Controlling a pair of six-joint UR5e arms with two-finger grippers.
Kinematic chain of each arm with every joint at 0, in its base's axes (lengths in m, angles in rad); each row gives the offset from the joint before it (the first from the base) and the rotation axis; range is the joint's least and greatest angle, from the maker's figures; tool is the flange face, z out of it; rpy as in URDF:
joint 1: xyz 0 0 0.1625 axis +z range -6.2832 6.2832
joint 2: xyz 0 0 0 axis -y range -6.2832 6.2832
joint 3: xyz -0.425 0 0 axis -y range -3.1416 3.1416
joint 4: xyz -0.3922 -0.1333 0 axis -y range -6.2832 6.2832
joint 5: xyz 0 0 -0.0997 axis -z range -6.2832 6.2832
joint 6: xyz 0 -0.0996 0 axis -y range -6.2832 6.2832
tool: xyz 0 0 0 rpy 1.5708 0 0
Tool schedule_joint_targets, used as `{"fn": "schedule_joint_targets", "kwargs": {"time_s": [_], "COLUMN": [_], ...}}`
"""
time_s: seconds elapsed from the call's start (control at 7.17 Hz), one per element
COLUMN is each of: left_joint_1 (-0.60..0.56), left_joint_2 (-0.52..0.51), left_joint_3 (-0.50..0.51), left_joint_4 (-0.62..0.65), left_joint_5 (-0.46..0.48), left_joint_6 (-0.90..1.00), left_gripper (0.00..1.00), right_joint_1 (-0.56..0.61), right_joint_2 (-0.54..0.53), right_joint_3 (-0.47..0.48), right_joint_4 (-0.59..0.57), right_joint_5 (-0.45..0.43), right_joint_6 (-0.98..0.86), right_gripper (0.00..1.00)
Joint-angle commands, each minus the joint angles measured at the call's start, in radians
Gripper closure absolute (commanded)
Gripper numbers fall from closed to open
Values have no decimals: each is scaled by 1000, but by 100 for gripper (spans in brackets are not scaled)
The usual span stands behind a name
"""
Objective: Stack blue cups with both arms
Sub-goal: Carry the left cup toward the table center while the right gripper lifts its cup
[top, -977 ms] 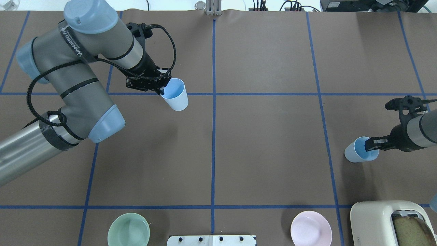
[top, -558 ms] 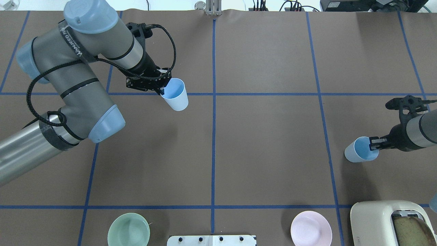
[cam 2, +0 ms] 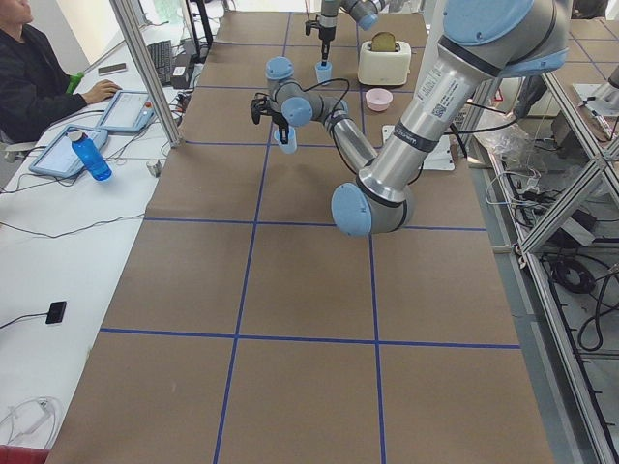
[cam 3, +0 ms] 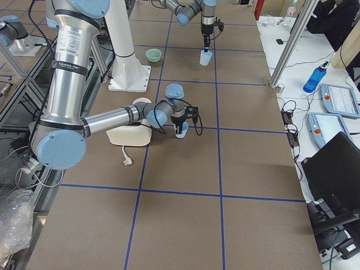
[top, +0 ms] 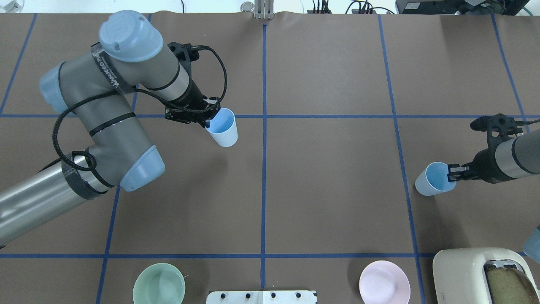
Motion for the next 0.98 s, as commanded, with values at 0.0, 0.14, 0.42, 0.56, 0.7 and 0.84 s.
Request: {"fn": "schedule_joint_targets", "kwargs": {"time_s": [0.0, 0.14, 0.42, 0.56, 0.7, 0.84], "left_joint_1": [66, 105, 132, 146, 153, 161], "left_joint_2": [-33, -44, -73, -96, -105, -111], "left_joint_3": [5, 7, 25, 49, 68, 82], "left_joint_4": [0, -1, -1, 0, -1, -3], "left_joint_5": [42, 86, 105, 127, 129, 153], "left_joint_6": [-67, -100, -129, -133, -142, -142], "left_gripper": [100, 100, 100, 100, 100, 100], "right_joint_1": [69, 92, 102, 108, 109, 109], "right_joint_2": [44, 88, 265, 319, 331, 334], "right_joint_3": [-2, -1, 2, 4, 4, 2], "right_joint_4": [-9, -48, -269, -341, -352, -355], "right_joint_5": [97, 105, 103, 103, 105, 105], "right_joint_6": [1, 2, 2, 2, 2, 2], "right_gripper": [100, 100, 100, 100, 100, 100]}}
